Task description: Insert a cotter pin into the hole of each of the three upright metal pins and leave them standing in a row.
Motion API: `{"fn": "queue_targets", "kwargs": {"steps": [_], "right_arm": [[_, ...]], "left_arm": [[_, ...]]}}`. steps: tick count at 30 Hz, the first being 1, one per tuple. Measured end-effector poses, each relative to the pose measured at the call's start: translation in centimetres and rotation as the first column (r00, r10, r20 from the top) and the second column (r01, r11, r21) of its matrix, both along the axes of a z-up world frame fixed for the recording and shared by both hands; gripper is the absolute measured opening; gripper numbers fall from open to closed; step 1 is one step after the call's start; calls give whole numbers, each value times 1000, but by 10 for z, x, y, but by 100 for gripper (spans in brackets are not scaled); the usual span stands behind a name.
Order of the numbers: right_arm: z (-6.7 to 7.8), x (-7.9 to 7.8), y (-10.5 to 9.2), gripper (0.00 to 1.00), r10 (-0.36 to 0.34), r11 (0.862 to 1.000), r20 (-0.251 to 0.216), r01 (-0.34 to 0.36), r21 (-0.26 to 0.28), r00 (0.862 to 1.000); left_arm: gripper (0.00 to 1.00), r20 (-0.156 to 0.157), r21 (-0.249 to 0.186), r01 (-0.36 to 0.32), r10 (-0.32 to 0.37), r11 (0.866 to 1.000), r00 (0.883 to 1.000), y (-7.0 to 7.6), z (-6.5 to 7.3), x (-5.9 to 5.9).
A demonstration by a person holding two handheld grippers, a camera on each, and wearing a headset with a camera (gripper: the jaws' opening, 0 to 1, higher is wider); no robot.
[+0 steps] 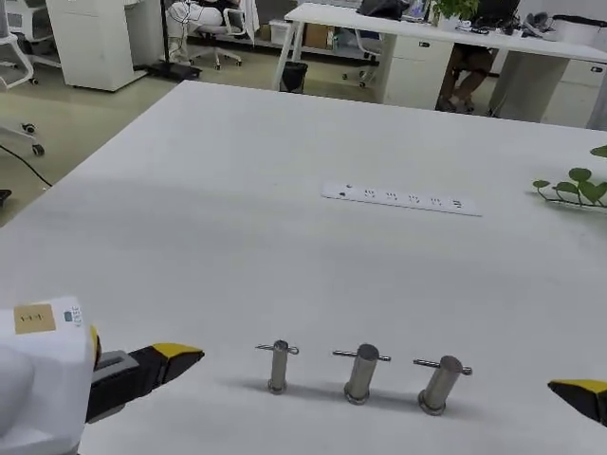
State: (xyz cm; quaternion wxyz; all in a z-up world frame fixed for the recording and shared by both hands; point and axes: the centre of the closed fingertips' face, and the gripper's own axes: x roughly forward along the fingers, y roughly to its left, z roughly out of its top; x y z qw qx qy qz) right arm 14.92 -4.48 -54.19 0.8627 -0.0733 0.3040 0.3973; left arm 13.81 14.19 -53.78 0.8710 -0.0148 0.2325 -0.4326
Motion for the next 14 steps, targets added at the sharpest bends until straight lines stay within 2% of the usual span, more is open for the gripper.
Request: {"fn": "queue_targets", "kwargs": {"steps": [6, 14], "right_arm": [[-4, -2, -1, 98, -9, 1000, -15, 9, -8, 1000], [1, -3, -1, 98, -19, 1000, -13, 19, -4, 1000]], "left_arm": [[99, -19, 20, -16, 17, 1000, 1000, 4, -5, -4], [99, -36, 26, -54, 55, 998, 998, 9, -7, -5]]}}
